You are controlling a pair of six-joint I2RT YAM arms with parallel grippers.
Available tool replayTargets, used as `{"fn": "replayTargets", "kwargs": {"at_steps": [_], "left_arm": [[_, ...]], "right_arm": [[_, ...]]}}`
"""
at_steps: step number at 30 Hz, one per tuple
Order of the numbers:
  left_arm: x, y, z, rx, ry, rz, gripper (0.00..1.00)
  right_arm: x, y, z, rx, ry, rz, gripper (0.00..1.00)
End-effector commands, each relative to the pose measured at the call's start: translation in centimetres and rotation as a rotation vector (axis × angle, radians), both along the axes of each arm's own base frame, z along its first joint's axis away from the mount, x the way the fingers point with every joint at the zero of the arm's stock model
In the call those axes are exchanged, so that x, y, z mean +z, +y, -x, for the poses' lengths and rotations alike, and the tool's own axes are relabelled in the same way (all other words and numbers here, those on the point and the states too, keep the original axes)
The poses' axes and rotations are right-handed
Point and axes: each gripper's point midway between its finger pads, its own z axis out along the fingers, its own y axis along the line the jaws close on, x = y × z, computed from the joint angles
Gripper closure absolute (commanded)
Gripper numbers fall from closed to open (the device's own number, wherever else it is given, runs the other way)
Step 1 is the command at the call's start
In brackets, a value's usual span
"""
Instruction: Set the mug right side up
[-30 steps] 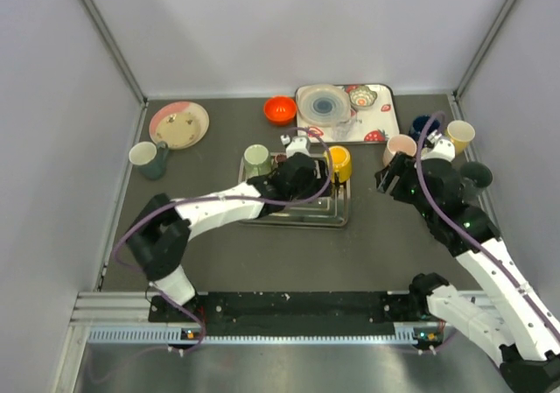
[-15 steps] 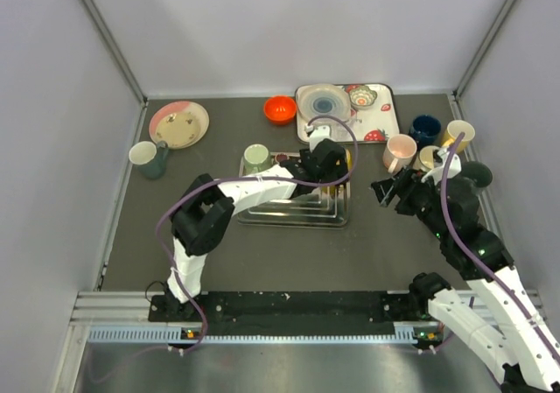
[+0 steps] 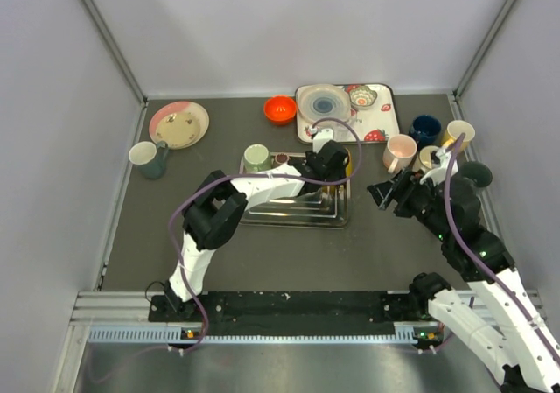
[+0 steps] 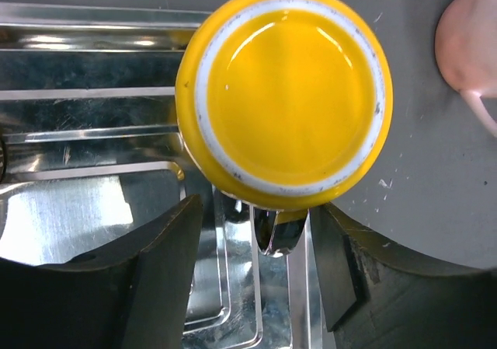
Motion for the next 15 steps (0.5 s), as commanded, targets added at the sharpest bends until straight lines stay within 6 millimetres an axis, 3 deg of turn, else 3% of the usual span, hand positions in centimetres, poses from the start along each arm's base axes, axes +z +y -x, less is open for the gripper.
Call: {"fn": "replayTargets", "kwargs": {"at_steps": [1, 8, 15], "left_arm": [[1.9, -0.8, -1.7, 0.010, -0.030, 0.047, 0.39], [1.9, -1.1, -2.2, 0.001, -0.025, 0.055, 0.51], [0.9, -0.7, -2.1, -0.006, 0.002, 0.041, 0.67]], "right_arm": [[1.3, 0.4, 0.3, 0.019, -0.047, -0.044, 0.27], [0.0, 0.8, 0.8, 0.046, -0.020, -0.054, 0.26], [0.0, 0.8, 0.9, 0.049, -0.023, -0.050, 0.26]]}}
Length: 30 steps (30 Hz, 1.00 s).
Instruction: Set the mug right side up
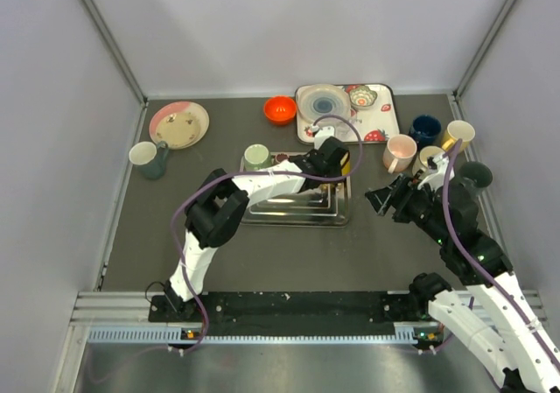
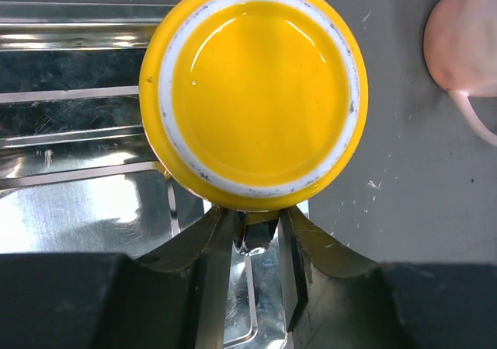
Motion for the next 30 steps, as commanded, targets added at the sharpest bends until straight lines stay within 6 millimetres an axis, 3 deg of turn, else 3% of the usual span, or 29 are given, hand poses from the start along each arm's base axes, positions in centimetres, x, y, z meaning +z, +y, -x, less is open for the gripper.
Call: {"fn": "replayTargets", "kwargs": {"at_steps": [1, 3, 7, 13, 14, 16, 17, 19, 20, 22, 23, 24, 25, 26, 27, 28, 30], "left_arm": [[0.6, 0.1, -1.4, 0.014, -0.023, 0.016, 0.71], [0.6, 0.2, -1.4, 0.013, -0.018, 0.016, 0.75], [0.2, 0.8, -1.0, 0.012, -0.003, 0.010, 1.00], [2.3, 1.8, -0.1, -0.017, -0.032, 0.023, 1.00], [3.6, 1.9, 0.1, -0.023, -0.048, 0.037, 1.00], [4.3, 2.3, 0.6, -0.041, -0.059, 0.038, 1.00], [6.1, 2.5, 0.6, -0.043, -0.087, 0.062, 1.00], [6.8, 3.0, 1.2, -0.053, -0.103, 0.085, 1.00], [8.8, 3.4, 1.5, -0.054, -0.131, 0.116, 1.00], [9.6, 4.0, 2.1, -0.055, -0.146, 0.141, 1.00], [11.6, 4.3, 2.5, -0.064, -0.167, 0.181, 1.00], [11.5, 4.8, 2.9, -0.064, -0.162, 0.192, 1.00], [12.5, 4.7, 3.2, -0.073, -0.181, 0.231, 1.00], [14.8, 4.7, 4.0, -0.101, -0.202, 0.299, 1.00], [14.1, 5.4, 4.6, -0.106, -0.187, 0.304, 1.00], [17.5, 5.3, 4.8, -0.119, -0.259, 0.396, 1.00], [18.2, 5.6, 6.0, -0.160, -0.254, 0.473, 1.00]], "right_arm": [[1.3, 0.4, 0.0, 0.014, -0.044, -0.029, 0.26], [1.3, 0.5, 0.0, 0.017, -0.042, -0.029, 0.27], [1.1, 0.5, 0.0, 0.018, -0.036, -0.028, 0.27], [1.1, 0.5, 0.1, 0.019, -0.032, -0.034, 0.27], [1.0, 0.5, 0.1, 0.018, -0.031, -0.033, 0.27], [1.1, 0.4, 0.1, 0.015, -0.034, -0.034, 0.27], [1.1, 0.5, 0.1, 0.014, -0.034, -0.035, 0.27], [1.0, 0.4, 0.1, 0.015, -0.032, -0.032, 0.27], [1.1, 0.4, 0.0, 0.010, -0.034, -0.034, 0.27], [1.1, 0.4, 0.0, 0.012, -0.033, -0.033, 0.27], [1.0, 0.5, 0.1, 0.016, -0.029, -0.038, 0.27], [0.9, 0.6, 0.1, 0.016, -0.025, -0.041, 0.27], [0.5, 0.7, -0.1, 0.018, -0.013, -0.039, 0.27], [0.4, 1.1, 0.1, 0.040, -0.005, -0.047, 0.26], [0.1, 1.5, -0.1, 0.054, -0.007, -0.053, 0.26], [-0.2, 1.8, -0.2, 0.062, 0.003, -0.058, 0.25], [-1.2, 2.7, 0.0, 0.094, 0.036, -0.099, 0.24]]}}
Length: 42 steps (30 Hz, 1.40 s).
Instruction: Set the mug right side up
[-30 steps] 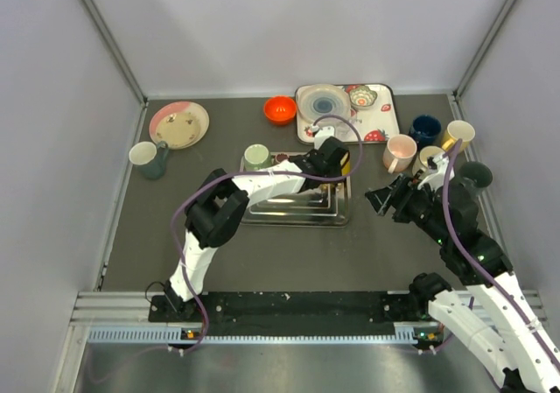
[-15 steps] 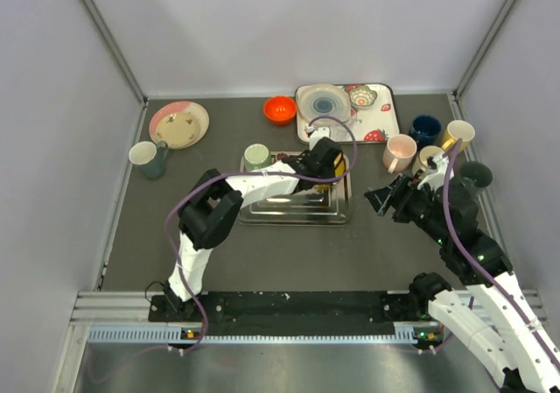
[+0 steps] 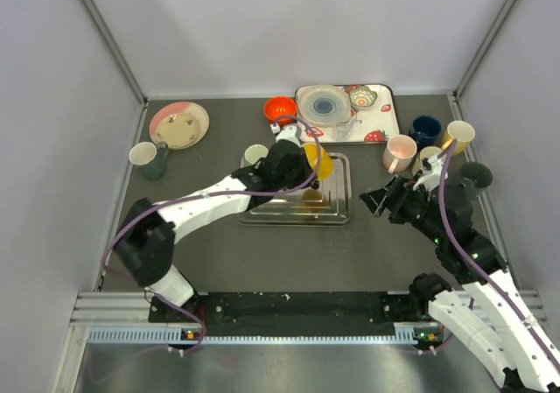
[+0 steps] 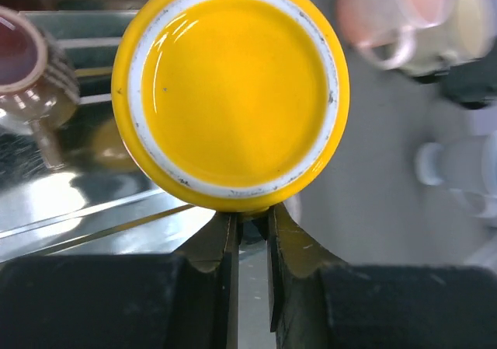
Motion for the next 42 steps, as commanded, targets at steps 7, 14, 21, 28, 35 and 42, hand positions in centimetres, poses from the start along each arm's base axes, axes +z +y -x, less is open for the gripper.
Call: {"fn": "replayTargets", "kwargs": {"at_steps": [7, 14, 21, 28, 35, 42], "left_arm": [[18.2, 0.7, 4.4, -0.210, -0.297, 0.718, 1.00], [21.2, 2.4, 7.6, -0.320, -0.334, 0.940, 1.00], [21.9, 2.9, 9.8, -0.390, -0.314, 1.025, 1.00], [22.4, 3.1, 10.8, -0.422, -0.314, 1.044, 1.00], [21.9, 2.8, 11.5, -0.459, -0.285, 1.042, 1.00], [21.7, 2.7, 12.0, -0.475, -0.275, 1.044, 1.00]], "right_arm": [[1.8, 6.4, 1.1, 0.283, -0.053, -0.359, 0.14], [5.9, 9.2, 2.9, 0.498, -0.114, -0.603, 0.06], [6.8, 11.0, 3.2, 0.658, -0.068, -0.699, 0.09], [7.4, 11.6, 2.5, 0.678, -0.068, -0.719, 0.11], [8.6, 12.1, 1.2, 0.679, -0.085, -0.733, 0.14], [9.4, 12.6, 0.3, 0.696, -0.084, -0.784, 0.23]]}}
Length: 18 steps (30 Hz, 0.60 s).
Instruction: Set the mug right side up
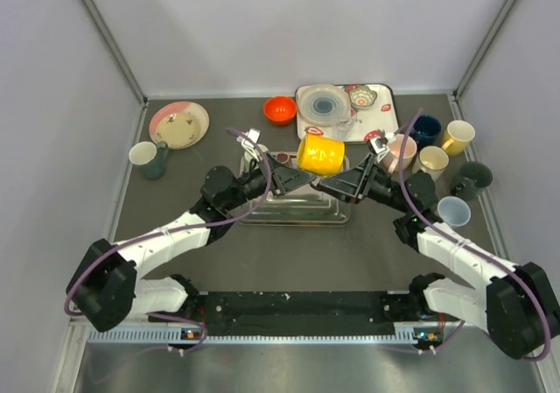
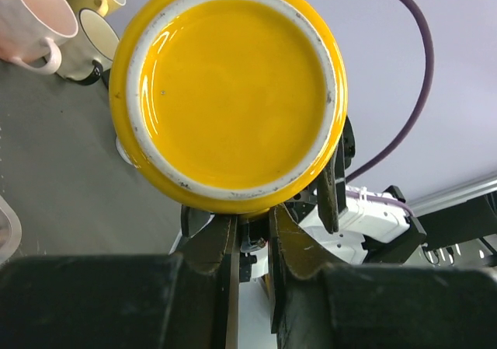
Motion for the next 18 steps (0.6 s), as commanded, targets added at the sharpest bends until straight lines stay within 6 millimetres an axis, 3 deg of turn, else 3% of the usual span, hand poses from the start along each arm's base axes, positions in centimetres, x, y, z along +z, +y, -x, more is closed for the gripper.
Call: {"fn": "replayTargets", "kwargs": {"at_steps": [1, 11, 18], "left_arm": [[5.4, 1.0, 2.0, -0.027, -0.166, 0.141, 1.00], [4.9, 0.5, 2.8, -0.060, -0.163, 0.131, 1.00], [4.4, 0.0, 3.3, -0.076, -0.162, 0.112, 1.00]], "right_arm": [[3.8, 0.3, 0.2, 0.026, -0.110, -0.085, 0.24], [4.4, 0.5, -0.7, 0.027, -0.081, -0.146, 0.48], [5.7, 1.0, -0.9, 0.041, -0.076, -0.186, 0.60]]}}
